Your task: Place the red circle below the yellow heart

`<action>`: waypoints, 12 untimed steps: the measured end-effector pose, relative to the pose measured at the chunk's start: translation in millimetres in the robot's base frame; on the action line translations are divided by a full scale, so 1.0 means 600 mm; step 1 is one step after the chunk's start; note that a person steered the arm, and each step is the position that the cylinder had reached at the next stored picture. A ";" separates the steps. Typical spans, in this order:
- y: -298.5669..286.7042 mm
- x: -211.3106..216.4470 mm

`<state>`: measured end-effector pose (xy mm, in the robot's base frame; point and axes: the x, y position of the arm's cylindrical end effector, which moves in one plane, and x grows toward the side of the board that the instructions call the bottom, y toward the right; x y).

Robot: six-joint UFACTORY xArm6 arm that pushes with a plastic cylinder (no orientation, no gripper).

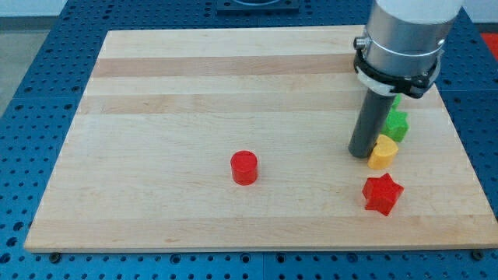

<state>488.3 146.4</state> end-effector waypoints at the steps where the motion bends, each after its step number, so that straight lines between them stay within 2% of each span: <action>1: 0.022 0.000; 3: 0.018 0.000; 4: -0.076 -0.019; 5: -0.187 -0.080; 6: -0.326 -0.067; 7: -0.455 0.007; 8: -0.461 0.070; 10: -0.318 0.014; 11: -0.243 0.036; 12: -0.217 0.048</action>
<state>517.0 16.2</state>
